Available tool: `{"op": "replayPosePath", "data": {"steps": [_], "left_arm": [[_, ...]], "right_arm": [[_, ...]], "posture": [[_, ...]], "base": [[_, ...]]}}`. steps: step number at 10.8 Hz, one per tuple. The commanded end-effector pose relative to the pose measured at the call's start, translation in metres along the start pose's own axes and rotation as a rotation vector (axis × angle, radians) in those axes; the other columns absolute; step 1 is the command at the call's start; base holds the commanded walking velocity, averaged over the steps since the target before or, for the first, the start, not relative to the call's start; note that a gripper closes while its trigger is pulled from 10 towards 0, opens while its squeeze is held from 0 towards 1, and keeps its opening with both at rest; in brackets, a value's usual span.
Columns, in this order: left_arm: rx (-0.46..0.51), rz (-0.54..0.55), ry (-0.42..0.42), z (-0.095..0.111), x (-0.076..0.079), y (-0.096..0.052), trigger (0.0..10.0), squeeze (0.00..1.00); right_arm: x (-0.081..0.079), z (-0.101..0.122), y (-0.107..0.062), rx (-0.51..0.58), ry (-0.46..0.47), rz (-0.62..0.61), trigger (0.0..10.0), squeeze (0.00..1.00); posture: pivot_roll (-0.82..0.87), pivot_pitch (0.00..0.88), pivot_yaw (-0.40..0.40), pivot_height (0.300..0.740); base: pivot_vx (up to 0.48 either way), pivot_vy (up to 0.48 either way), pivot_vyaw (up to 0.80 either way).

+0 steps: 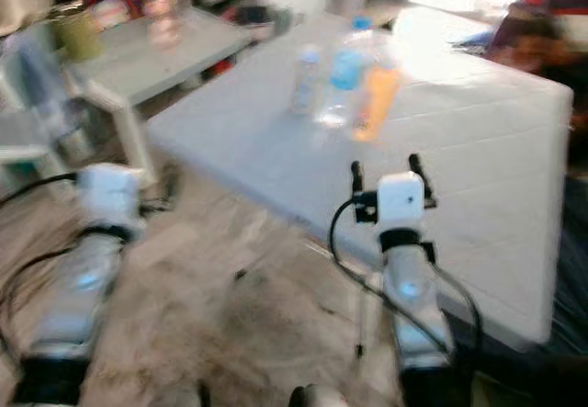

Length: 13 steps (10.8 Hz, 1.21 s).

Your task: Restocking fridge

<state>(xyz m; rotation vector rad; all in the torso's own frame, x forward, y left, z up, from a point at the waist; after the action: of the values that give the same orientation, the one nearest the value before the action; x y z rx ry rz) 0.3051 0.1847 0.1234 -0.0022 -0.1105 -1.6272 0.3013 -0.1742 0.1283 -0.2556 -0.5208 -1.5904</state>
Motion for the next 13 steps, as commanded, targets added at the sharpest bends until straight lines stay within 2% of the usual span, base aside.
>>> {"op": "replayPosePath", "data": {"steps": [1,2,6,7,9,11,13], "left_arm": [[-0.004,0.002,-0.025,-0.001,0.003,-0.001,10.0,0.00],[-0.015,0.005,-0.040,-0.003,0.004,-0.002,10.0,0.00],[-0.011,-0.003,-0.056,-0.003,0.011,0.001,10.0,0.00],[-0.006,-0.005,-0.056,-0.001,0.013,0.001,10.0,0.00],[-0.005,-0.003,-0.056,-0.001,0.012,0.001,10.0,0.00],[-0.003,0.006,-0.043,0.000,0.010,0.002,10.0,0.00],[0.014,0.000,-0.049,0.002,0.011,0.001,10.0,0.00]], "right_arm": [[0.004,0.000,-0.002,-0.006,-0.011,-0.014,10.0,0.00],[0.002,0.000,-0.002,-0.006,-0.008,-0.008,10.0,0.00],[-0.004,0.005,-0.001,0.018,0.004,0.031,10.0,0.00],[-0.004,0.007,-0.001,0.032,-0.024,0.053,10.0,0.00],[-0.004,0.008,-0.002,0.040,-0.024,0.053,10.0,0.00],[-0.009,0.010,-0.005,0.050,-0.025,0.081,10.0,0.00],[-0.008,0.009,-0.005,0.048,-0.015,0.081,10.0,0.00]], "posture": [[0.07,0.091,-0.040,0.740],[0.07,0.092,-0.040,0.740],[0.06,0.082,-0.042,0.740],[0.06,0.082,-0.042,0.740],[0.06,0.082,-0.041,0.740],[0.06,0.089,-0.042,0.740],[0.06,0.092,-0.046,0.740]], "base": [[0.311,0.000,-0.80],[0.330,0.000,-0.80],[0.319,0.000,0.00],[0.277,0.000,0.43],[0.247,0.000,0.78],[0.000,0.000,0.73],[0.000,0.000,0.00]]}}
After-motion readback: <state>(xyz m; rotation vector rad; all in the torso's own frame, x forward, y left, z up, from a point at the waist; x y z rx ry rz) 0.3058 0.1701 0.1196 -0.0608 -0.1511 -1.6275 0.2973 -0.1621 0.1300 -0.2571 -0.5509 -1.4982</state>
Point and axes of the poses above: a point about 5 cm out from each wrist's last joint towards the gripper, its own y axis pointing out of the wrist towards the gripper, its own z axis along the axis of the wrist's last joint, x = y × z, the point moved 2 cm from there along y, pointing out of the wrist towards the gripper, and after that the axes turned 15 degrees about -y, right-handed, at the moved point
